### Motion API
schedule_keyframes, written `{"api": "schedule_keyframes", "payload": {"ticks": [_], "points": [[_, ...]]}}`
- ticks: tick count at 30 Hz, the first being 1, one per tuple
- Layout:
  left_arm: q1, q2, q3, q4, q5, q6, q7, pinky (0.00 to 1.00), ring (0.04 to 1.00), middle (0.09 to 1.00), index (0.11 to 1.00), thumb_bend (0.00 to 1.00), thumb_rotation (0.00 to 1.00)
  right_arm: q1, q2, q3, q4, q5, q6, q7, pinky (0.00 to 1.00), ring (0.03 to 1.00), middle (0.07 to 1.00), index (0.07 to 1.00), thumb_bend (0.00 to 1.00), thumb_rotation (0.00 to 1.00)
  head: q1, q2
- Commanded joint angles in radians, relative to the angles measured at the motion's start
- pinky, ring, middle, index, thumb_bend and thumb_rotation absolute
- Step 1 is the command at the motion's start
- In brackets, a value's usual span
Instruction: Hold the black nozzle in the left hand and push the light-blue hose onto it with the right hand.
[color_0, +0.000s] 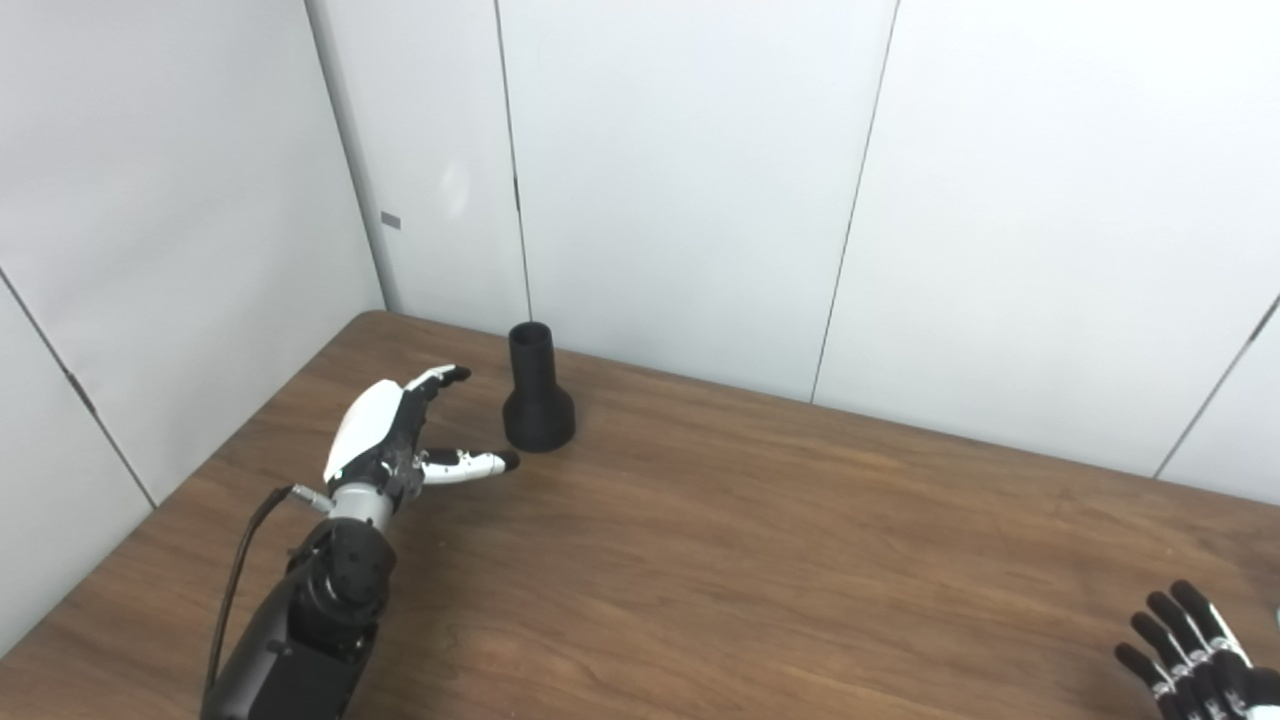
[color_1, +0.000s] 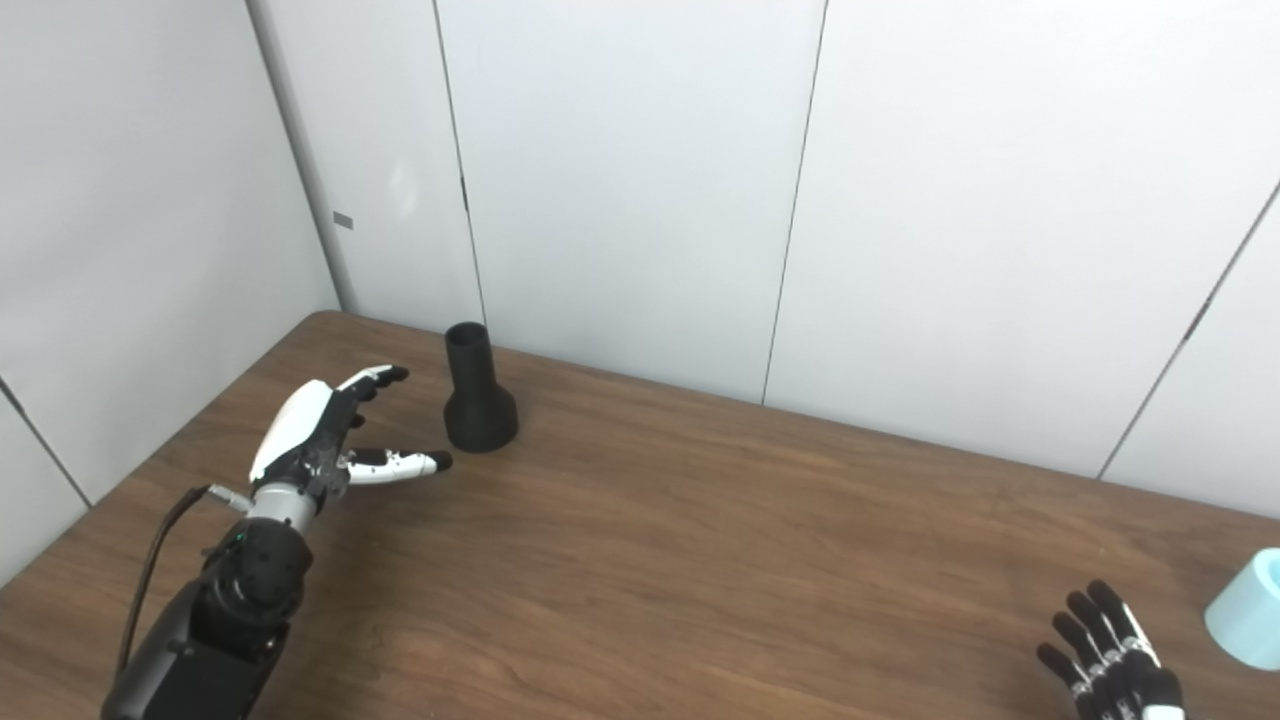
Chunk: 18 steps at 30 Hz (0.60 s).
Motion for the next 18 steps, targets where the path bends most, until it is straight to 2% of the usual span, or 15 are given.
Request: {"api": "schedule_keyframes", "payload": {"ticks": [1,4,8,11,14,18], "points": [[-0.064,0.044,-0.003,0.006,0.026,-0.019,0.011,0.93,0.918,0.894,0.860,0.86,0.27,0.038,0.017,0.003,0.047,-0.005,-0.015,-0.004,0.84,0.909,0.923,0.924,0.70,0.97,0.000,0.002],[-0.110,0.056,-0.027,0.082,0.032,-0.040,0.019,0.96,0.914,0.869,0.859,0.87,0.28,0.036,0.017,0.000,0.049,0.003,-0.017,-0.001,0.82,0.904,0.919,0.920,0.70,0.96,0.012,0.008],[-0.157,0.070,-0.053,0.165,0.036,-0.075,0.033,0.84,0.866,0.859,0.854,0.88,0.30,0.034,0.018,0.003,0.048,-0.001,-0.018,-0.003,0.83,0.901,0.916,0.916,0.69,0.96,0.013,0.010],[-0.186,0.084,-0.067,0.214,0.042,-0.110,0.042,0.87,0.900,0.881,0.855,0.90,0.31,0.034,0.019,0.008,0.043,-0.012,-0.019,-0.005,0.83,0.904,0.921,0.924,0.69,0.97,0.003,0.015],[-0.215,0.097,-0.084,0.248,0.060,-0.117,0.042,0.86,0.912,0.885,0.853,0.90,0.30,0.037,0.025,0.009,0.025,-0.018,-0.005,-0.015,0.85,0.907,0.926,0.929,0.67,0.98,0.000,0.021],[-0.252,0.105,-0.109,0.282,0.073,-0.109,0.035,0.93,0.942,0.896,0.854,0.89,0.30,0.037,0.028,0.011,0.010,-0.017,0.007,-0.020,0.85,0.923,0.942,0.931,0.64,0.97,-0.002,0.026]]}}
